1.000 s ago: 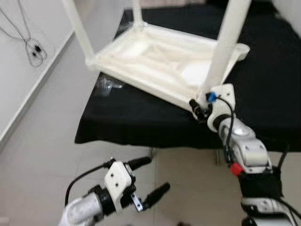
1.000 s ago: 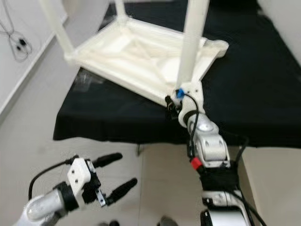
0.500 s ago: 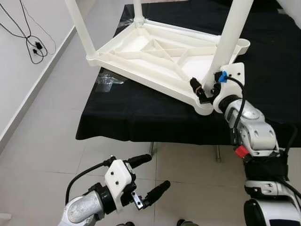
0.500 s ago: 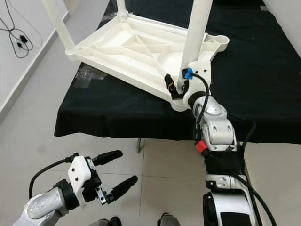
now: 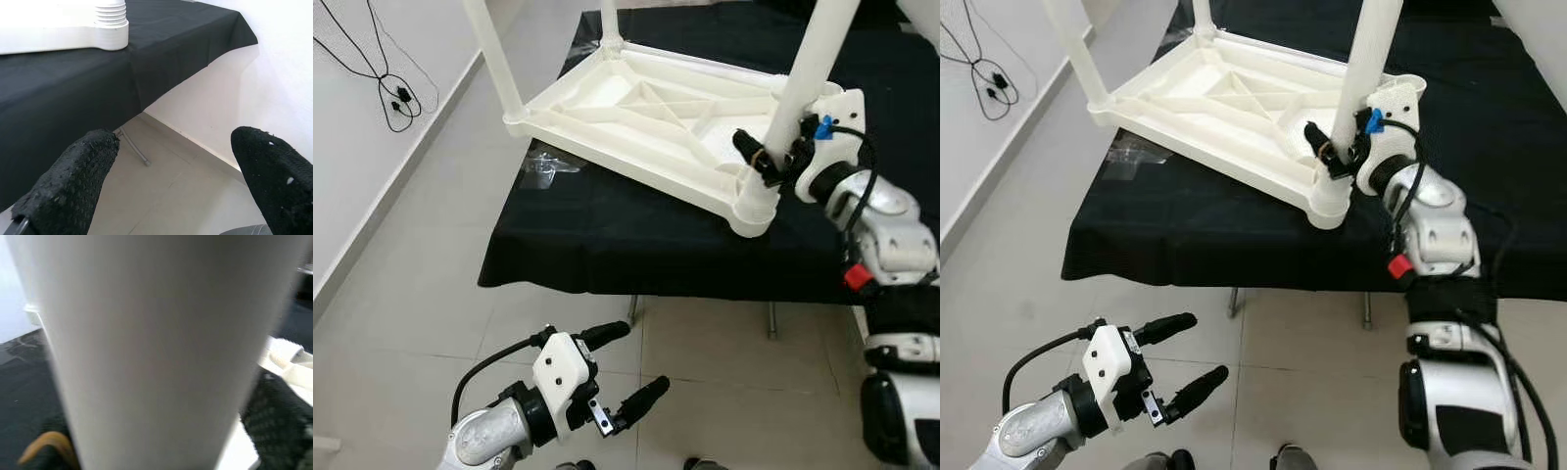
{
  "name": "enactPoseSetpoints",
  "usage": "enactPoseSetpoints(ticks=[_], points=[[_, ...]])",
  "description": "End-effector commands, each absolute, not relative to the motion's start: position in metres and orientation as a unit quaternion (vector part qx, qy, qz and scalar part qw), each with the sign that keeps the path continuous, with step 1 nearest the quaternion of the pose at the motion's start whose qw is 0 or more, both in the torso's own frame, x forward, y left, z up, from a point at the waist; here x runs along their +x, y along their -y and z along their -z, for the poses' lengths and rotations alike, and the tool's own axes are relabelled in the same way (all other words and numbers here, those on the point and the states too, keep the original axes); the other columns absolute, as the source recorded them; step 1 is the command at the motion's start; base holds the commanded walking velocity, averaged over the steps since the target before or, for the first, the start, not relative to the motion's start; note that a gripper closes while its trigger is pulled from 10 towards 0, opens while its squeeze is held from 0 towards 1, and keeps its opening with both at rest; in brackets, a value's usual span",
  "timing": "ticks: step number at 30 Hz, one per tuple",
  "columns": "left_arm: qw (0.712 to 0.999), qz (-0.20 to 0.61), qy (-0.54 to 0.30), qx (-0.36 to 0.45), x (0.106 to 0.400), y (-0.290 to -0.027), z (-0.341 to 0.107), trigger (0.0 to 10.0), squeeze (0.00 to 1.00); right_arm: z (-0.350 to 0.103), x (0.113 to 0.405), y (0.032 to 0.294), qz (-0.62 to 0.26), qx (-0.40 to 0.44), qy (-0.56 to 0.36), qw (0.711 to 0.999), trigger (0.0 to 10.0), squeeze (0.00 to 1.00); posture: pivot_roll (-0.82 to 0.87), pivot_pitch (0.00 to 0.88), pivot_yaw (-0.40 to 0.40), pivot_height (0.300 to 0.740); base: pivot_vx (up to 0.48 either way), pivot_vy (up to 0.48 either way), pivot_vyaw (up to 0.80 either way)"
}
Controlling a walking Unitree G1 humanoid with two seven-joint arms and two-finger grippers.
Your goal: Building children table
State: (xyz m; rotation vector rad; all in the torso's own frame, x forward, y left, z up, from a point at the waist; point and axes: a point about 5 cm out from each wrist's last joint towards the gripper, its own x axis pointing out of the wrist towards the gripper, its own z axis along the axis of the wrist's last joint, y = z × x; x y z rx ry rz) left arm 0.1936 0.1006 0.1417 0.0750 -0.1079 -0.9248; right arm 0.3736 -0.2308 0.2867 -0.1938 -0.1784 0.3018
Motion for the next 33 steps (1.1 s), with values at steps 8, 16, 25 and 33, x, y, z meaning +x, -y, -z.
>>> enactPoseSetpoints(ticks=[8,16,25,33], points=[[0.894,0.444,0.04,0.038,0.191,-0.1,-0.137,10.0,0.0,-0.289,0.373,0.225,-0.201,-0.102,0.092,0.97,0.0,0.0,-0.03,0.22,0.045,0.74,0.0,0.0,0.0],[0.894,0.444,0.04,0.038,0.19,-0.101,-0.138,10.0,0.0,-0.25,0.374,0.209,-0.155,-0.084,0.044,0.983,0.0,0.0,-0.02,0.223,0.044,0.74,0.0,0.0,0.0],[0.895,0.442,0.04,0.04,0.19,-0.102,-0.138,10.0,0.0,-0.209,0.365,0.195,-0.079,-0.064,-0.026,0.994,0.0,0.0,-0.02,0.223,0.048,0.74,0.0,0.0,0.0],[0.895,0.442,0.04,0.042,0.191,-0.102,-0.138,10.0,0.0,-0.191,0.356,0.176,-0.048,-0.063,-0.071,0.994,0.0,0.0,-0.02,0.222,0.048,0.74,0.0,0.0,0.0]])
